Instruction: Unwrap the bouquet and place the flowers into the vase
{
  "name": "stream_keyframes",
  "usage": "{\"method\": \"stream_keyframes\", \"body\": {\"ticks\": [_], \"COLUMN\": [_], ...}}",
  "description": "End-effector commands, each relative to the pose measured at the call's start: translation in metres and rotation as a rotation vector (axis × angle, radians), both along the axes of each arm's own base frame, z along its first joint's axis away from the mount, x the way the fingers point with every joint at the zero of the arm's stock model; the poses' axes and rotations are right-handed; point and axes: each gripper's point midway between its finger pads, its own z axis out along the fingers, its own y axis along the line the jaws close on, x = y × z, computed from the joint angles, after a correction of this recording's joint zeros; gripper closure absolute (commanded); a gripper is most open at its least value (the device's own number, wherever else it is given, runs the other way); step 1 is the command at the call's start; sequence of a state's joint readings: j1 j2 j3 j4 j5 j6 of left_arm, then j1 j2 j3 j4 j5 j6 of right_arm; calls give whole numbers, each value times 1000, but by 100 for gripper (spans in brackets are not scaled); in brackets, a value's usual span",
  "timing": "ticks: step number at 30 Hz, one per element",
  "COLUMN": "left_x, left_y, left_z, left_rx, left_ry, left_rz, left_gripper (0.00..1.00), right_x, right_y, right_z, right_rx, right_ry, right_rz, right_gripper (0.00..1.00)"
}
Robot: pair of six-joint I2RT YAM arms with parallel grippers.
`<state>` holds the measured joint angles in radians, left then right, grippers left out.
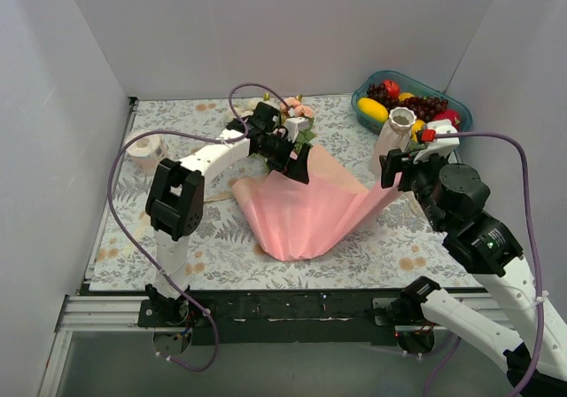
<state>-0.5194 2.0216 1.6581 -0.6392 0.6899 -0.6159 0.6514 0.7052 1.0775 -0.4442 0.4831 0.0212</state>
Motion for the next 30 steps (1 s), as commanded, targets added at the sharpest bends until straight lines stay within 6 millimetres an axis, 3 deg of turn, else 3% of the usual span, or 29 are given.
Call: {"method": "stream_keyframes", "body": {"ticks": [1,5,11,20,25,30], "left_x": [47,53,46,50,47,48], "left_y": [16,24,27,37,38,42], "left_z": [29,17,13,-17,-15,-26], "left_rx": [58,65,44,100,86,110], "left_ry": [-207,-212,-205,-171,-161,-145], "left_rz": [105,106,82,78,64,68], "left_gripper": [2,2,2,2,7,9], "right_x": [-7,-11,-10,-10,-9,-9], "right_y": [-4,-1,3,4,4,6], "right_z": [32,32,17,9,4,3], "right_rx": [48,53,52,58,54,60], "right_ry": [-85,-83,-55,-42,-35,-34], "right_rz": [12,35,51,49,43,53], "right_gripper": [20,20,20,20,21,21]}}
